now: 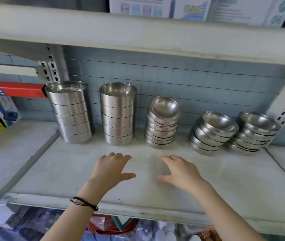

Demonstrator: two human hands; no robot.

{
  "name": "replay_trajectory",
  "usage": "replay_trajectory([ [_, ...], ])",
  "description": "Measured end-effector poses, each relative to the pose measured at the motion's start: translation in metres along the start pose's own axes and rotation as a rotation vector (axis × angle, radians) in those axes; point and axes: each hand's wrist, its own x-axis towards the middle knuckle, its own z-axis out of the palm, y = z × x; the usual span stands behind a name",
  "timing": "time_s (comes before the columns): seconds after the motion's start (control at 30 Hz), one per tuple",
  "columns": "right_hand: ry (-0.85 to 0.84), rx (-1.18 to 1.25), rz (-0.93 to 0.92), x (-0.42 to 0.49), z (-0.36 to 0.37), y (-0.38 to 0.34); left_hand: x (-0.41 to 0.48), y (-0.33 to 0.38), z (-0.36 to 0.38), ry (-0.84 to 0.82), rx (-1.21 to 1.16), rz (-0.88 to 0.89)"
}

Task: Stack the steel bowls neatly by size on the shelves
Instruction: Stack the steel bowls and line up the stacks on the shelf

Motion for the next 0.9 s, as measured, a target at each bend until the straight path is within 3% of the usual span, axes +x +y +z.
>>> replay_trajectory([
  [0.2,0.011,-0.012,0.065,-0.016,-0.016,0.043,0.025,0.043,-0.016,0.148,-0.097,0.007],
  [0.37,0.11,0.131,0.103,0.002,-0.035,0.063,0.056,0.052,-0.031,0.28,-0.273,-0.101],
  [0.5,0.264,0.43,0.073,0.027,-0.041,0.064,0.081,0.056,-0.035,0.338,-0.497,-0.138],
  [0.7,0.402,1.077,0.043,0.059,-0.046,0.055,0.113,0.066,-0.025,0.407,-1.055,-0.085],
  [0.9,0.354,1.233,-0.029,0.083,-0.037,0.056,0.133,0.071,-0.011,0.44,-1.206,-0.095],
])
